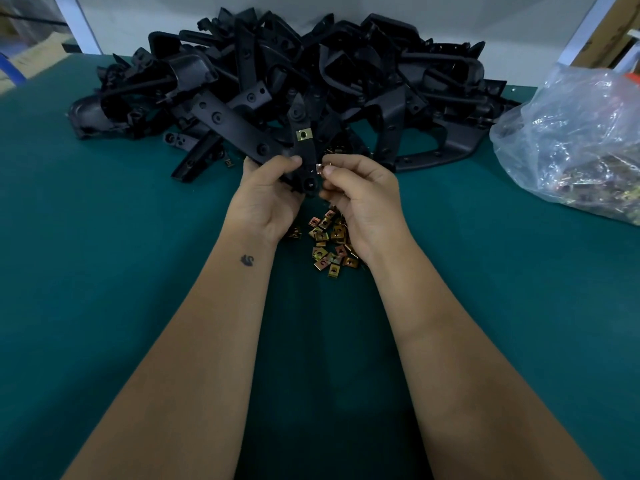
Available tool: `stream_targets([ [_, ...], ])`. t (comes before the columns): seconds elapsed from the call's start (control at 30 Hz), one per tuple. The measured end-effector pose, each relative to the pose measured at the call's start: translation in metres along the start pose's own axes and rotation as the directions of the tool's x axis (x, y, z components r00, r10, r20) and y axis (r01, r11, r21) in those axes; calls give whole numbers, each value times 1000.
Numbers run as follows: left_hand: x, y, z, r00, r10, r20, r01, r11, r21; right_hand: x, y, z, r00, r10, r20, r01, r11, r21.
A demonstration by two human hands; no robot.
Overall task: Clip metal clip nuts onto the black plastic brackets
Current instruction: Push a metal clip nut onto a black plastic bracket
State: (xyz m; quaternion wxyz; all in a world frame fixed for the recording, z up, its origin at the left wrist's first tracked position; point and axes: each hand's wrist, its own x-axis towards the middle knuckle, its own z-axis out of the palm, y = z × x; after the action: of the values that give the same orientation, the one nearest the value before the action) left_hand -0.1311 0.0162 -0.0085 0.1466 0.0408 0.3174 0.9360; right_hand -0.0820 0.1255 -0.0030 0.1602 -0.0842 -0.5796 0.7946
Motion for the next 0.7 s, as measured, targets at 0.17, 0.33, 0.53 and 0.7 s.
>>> stream_targets([
  [0.17, 1, 0, -1, 1000, 12, 5, -12, 1000, 13, 1, 0, 0, 1000, 22, -1, -22, 1000, 1],
  [0.33, 1, -1, -1, 999, -4, 35, 3, 999, 34, 1, -1, 1, 999, 39, -2, -39, 999, 6],
  [0.53, -1, -2, 2, 998, 9, 65, -15, 996, 91, 1, 1, 0, 1000, 7, -26, -6, 999, 38],
  [0.7, -2, -5, 5, 998, 27, 52, -35, 988, 147, 3, -1, -1, 997, -14, -79, 19, 998, 68],
])
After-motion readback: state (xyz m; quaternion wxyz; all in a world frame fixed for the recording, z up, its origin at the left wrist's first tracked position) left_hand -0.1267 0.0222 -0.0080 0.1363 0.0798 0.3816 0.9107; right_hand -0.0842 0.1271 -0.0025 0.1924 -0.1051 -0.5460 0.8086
